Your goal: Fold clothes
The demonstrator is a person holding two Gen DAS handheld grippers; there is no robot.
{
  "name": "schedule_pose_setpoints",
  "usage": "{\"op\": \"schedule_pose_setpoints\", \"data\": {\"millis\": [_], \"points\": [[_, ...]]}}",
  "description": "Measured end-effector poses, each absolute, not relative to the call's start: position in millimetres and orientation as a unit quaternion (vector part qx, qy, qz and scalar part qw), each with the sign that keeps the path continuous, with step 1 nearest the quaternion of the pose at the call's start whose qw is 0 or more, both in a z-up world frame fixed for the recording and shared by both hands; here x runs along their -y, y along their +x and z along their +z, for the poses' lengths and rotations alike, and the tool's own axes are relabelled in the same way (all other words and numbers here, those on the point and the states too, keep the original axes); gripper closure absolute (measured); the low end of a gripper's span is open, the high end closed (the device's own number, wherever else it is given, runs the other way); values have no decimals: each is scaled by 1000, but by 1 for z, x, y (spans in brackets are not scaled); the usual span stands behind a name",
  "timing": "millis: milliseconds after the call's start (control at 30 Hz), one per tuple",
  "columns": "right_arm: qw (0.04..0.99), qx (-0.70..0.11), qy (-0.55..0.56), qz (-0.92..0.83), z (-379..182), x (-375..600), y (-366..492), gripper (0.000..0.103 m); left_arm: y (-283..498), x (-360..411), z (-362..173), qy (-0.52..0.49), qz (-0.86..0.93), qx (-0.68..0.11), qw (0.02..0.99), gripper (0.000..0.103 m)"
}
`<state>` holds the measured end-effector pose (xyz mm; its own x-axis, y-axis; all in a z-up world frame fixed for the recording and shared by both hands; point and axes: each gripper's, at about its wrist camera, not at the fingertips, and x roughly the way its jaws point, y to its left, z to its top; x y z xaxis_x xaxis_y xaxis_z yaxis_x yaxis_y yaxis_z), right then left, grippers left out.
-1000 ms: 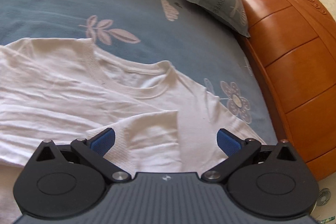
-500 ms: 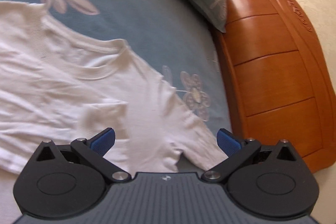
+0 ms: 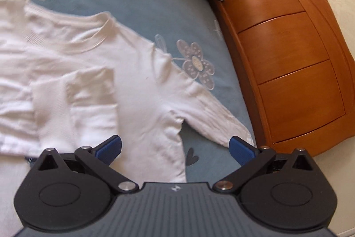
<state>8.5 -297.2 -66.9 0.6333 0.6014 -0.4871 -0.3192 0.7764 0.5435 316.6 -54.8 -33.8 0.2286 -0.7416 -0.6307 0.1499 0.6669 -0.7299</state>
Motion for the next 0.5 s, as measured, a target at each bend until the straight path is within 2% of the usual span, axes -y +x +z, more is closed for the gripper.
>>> {"op": "schedule_pose_setpoints", "data": {"millis": [167, 400, 500], "points": [[879, -338, 211, 260, -67, 298, 9, 0, 308, 37, -66, -309, -273, -542, 732, 1], [879, -340, 211, 259, -67, 298, 8, 0, 309, 39, -58, -296, -250, -469, 794, 1], [879, -340, 209, 260, -67, 298, 8, 0, 316, 46, -59, -292, -247, -468, 797, 1]]}}
